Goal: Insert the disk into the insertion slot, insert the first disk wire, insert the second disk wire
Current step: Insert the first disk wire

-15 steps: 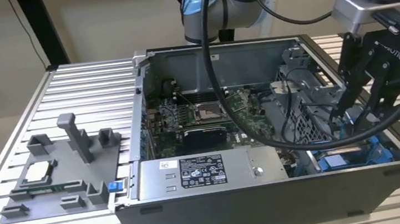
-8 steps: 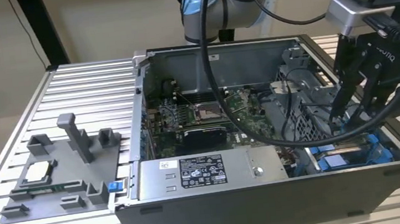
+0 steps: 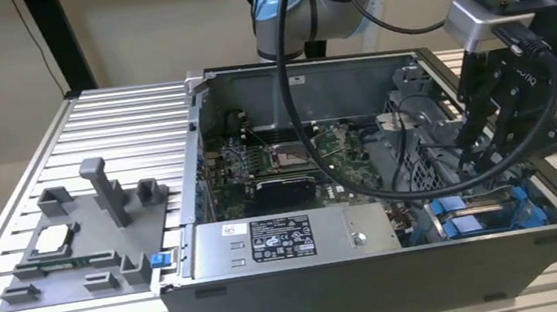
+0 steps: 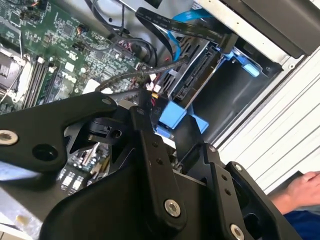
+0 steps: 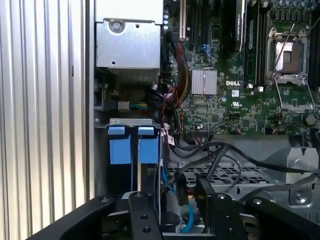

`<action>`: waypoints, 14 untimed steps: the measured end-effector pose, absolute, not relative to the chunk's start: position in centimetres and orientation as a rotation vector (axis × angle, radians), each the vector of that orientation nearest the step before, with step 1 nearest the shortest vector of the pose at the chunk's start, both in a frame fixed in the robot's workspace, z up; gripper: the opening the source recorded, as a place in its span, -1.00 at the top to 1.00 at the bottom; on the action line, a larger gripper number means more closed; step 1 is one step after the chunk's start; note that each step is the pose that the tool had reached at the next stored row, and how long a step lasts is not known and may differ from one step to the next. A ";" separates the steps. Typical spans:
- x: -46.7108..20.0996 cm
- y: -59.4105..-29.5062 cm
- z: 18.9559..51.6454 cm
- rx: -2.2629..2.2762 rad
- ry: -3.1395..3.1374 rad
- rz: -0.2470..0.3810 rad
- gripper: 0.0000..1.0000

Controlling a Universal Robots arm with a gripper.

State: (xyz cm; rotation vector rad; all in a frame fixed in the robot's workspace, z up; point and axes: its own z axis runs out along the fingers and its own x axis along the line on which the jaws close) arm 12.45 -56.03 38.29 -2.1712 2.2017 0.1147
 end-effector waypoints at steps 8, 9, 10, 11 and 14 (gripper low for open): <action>12.5 -56.0 38.4 -2.173 2.199 0.116 -1.00; 12.5 -56.0 38.5 -2.175 2.198 0.115 -1.00; 12.5 -56.0 38.5 -2.176 2.196 0.116 -1.00; 12.5 -56.0 38.5 -2.177 2.195 0.116 -1.00; 12.5 -56.0 38.6 -2.174 2.192 0.122 -1.00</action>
